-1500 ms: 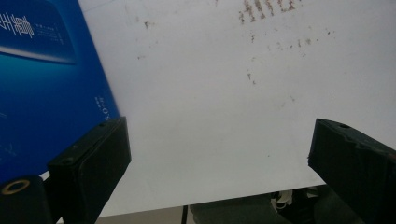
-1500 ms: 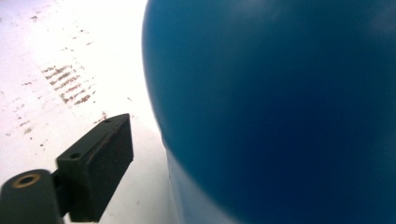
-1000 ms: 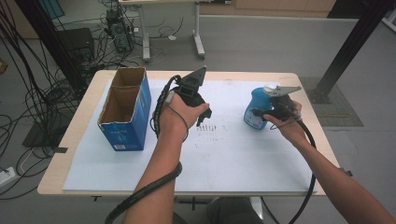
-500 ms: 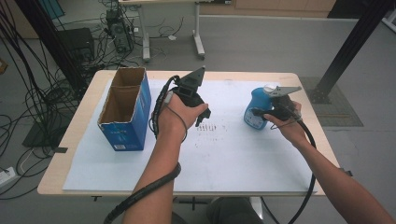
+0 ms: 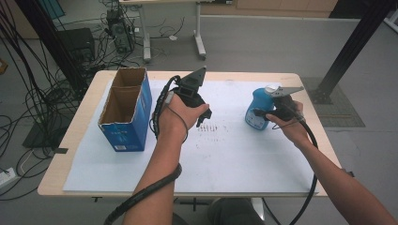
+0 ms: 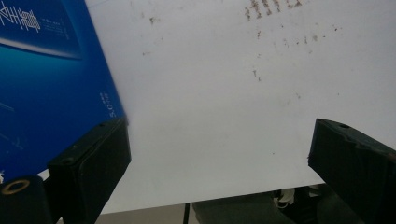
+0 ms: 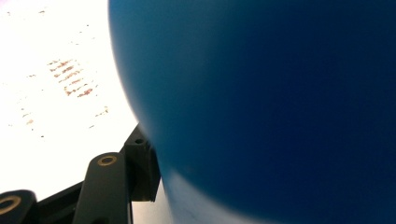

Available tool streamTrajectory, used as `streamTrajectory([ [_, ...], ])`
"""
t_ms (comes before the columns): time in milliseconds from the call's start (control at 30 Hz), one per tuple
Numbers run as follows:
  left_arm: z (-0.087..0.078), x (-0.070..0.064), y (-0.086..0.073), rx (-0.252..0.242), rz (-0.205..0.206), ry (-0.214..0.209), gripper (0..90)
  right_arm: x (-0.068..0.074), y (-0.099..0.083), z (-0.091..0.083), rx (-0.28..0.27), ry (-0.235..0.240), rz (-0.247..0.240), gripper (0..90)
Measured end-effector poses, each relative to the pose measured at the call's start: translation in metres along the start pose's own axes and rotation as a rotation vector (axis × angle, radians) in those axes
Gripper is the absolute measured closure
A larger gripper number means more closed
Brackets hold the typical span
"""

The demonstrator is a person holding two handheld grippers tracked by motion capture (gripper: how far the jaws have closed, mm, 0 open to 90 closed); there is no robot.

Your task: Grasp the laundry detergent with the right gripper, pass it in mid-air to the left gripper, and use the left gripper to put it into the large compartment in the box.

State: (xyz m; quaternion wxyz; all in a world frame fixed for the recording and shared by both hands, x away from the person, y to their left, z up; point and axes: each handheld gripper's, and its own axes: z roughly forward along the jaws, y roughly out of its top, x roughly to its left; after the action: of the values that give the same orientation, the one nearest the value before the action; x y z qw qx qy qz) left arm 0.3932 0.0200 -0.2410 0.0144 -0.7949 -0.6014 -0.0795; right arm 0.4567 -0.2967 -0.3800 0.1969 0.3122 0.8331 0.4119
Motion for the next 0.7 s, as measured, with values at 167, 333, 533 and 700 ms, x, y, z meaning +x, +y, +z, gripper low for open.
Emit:
streamTrajectory([
  [167,-0.0007,0.0003,-0.0003,-0.001,-0.002,-0.002,6.2,0.0003,0.0002,-0.0001,0.001,0.000,-0.003,40.7],
  [333,-0.0018,0.0015,-0.0009,0.001,-0.002,0.003,6.2,0.0001,0.0000,-0.0004,0.002,0.003,-0.003,41.0],
  [533,-0.0032,0.0024,-0.0017,-0.003,-0.003,0.002,6.2,-0.0006,-0.0002,-0.0003,-0.001,0.007,-0.002,41.2],
  [700,-0.0032,0.0027,-0.0026,-0.003,-0.003,0.003,6.2,-0.0004,-0.0003,-0.0004,-0.001,0.007,-0.002,41.2],
])
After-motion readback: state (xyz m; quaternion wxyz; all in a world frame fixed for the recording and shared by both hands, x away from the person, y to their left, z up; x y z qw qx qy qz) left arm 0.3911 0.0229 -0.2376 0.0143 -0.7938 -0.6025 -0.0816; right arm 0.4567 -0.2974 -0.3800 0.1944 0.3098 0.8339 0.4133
